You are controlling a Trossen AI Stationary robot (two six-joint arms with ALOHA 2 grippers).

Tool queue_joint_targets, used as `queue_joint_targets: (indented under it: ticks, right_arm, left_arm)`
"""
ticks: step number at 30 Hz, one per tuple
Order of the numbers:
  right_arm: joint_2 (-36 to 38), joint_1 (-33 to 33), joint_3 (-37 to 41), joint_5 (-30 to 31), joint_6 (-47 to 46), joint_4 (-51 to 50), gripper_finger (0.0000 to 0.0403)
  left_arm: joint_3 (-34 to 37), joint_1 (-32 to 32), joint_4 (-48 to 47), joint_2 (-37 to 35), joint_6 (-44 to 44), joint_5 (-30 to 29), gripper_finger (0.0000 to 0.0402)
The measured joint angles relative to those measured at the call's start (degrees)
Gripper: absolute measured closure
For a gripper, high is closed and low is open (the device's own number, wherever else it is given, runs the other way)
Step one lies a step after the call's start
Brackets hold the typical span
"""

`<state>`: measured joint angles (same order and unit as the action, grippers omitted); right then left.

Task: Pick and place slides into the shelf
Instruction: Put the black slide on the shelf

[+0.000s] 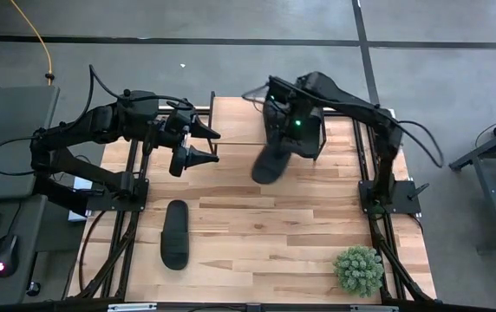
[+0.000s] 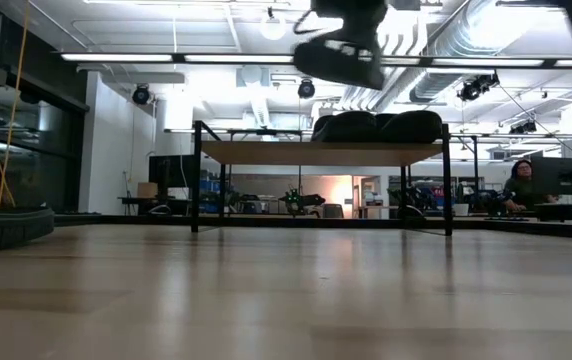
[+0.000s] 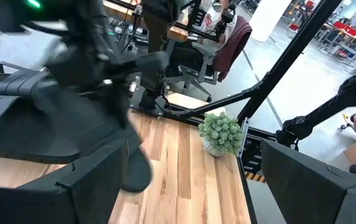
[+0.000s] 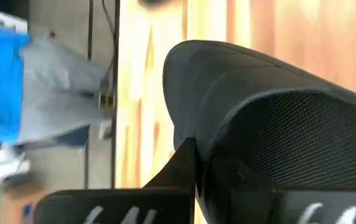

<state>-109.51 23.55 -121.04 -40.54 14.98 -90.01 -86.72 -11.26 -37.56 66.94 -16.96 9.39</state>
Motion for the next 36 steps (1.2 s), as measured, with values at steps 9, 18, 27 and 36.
queue_joint_targets:
  ticks: [9, 18, 27, 36]
  right_arm:
    - [-7.44, 3.19, -13.31, -0.62, 1.3, 0.03, 0.0403]
    - [-7.51, 3.43, -9.8, -0.17, 3.11, -0.05, 0.0403]
    - [-7.51, 3.14, -10.22, -4.57, 0.16, -0.07, 0.0403]
    - [-6.21, 3.16, -13.56, -13.38, -7.15, 2.02, 0.0403]
  left_arm:
    - [0.0, 0.02, -0.42, 0.02, -1.23, 0.02, 0.0055]
    - [0.0, 0.02, -0.54, 0.02, -1.29, 0.02, 0.0055]
    - [0.0, 0.04, -3.66, 0.5, 5.71, 0.0, 0.0055]
    - [0.0, 4.66, -2.89, 0.46, 21.87, -7.77, 0.0055]
